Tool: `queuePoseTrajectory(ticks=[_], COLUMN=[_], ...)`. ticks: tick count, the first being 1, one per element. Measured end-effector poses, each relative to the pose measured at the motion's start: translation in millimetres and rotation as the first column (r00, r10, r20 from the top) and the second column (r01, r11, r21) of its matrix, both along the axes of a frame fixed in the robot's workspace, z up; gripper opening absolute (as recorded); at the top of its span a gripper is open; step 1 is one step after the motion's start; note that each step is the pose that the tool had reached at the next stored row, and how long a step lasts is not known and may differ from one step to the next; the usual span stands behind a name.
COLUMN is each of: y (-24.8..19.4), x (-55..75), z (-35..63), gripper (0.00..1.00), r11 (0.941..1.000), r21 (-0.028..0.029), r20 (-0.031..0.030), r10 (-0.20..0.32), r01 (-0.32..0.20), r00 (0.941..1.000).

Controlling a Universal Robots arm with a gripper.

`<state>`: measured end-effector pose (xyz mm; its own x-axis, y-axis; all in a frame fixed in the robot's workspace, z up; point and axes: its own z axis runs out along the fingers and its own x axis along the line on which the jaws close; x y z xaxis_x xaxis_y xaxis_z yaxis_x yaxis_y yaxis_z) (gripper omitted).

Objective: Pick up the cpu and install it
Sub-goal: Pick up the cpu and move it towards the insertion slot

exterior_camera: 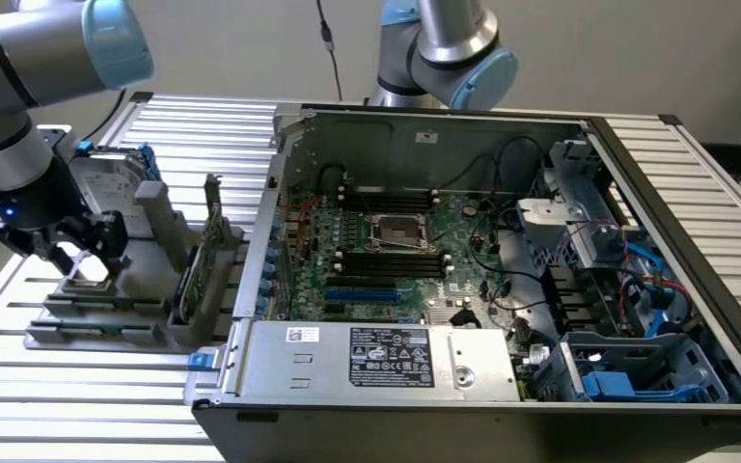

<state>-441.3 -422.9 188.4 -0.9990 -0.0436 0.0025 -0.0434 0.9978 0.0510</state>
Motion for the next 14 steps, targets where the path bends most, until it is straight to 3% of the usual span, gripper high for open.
queuePoseTrajectory(ticks=[4, 14], y=[0.1, 0.2], x=[0.0, 0.0], z=[-1.3, -3.1], gripper=[0.65, 0.65], r11=[1.0000, 0.9998], r21=[0.0042, 0.0116], r20=[-0.0009, -0.0113], r10=[-0.004, -0.019], r01=[0.004, 0.019], r00=[1.0000, 0.9998])
